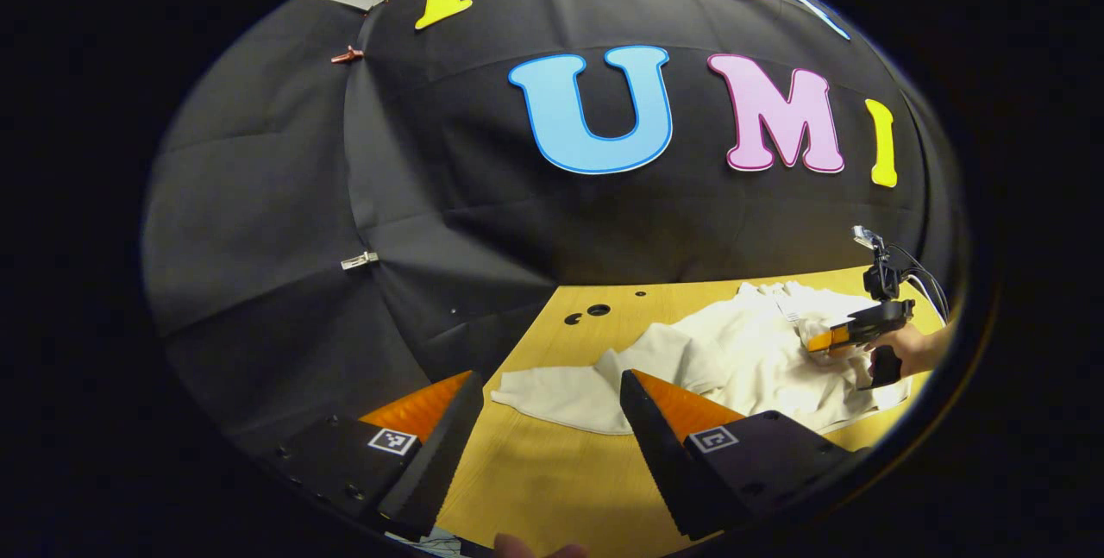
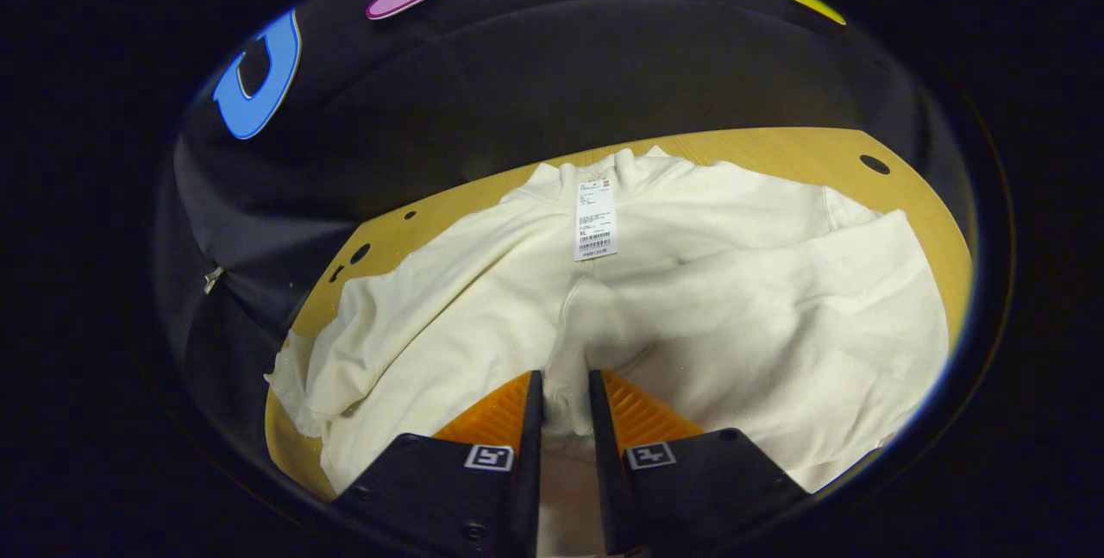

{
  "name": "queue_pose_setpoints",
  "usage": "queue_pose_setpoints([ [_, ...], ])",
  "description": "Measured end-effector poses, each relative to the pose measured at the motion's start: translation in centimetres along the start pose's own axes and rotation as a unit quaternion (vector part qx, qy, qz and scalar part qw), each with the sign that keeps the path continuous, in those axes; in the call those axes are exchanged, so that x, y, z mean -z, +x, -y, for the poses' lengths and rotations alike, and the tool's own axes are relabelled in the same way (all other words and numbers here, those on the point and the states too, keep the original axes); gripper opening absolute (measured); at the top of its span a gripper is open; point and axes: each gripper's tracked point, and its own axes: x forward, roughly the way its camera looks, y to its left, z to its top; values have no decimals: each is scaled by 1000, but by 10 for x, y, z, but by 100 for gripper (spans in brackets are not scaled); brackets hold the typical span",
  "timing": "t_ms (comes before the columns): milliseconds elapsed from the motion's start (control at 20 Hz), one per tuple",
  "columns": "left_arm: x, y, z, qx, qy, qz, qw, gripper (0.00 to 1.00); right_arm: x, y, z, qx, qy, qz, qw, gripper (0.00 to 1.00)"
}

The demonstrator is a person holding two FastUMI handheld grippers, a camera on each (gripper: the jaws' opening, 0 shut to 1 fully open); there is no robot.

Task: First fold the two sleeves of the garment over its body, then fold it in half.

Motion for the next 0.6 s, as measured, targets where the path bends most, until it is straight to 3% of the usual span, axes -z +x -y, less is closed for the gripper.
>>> queue_pose_setpoints([
  [50,0,-1,1,0,0,1,1000,98,0,-2,1,4,-5,2,1000,38],
  [100,-2,-1,2,0,0,3,1000,98,-2,-5,4,10,-13,5,1000,30],
  [250,-4,-3,5,1,-3,7,1000,99,-17,-22,21,36,-40,25,998,58],
  [600,-14,6,16,11,-18,17,1000,98,-76,-100,87,101,-67,93,988,60],
])
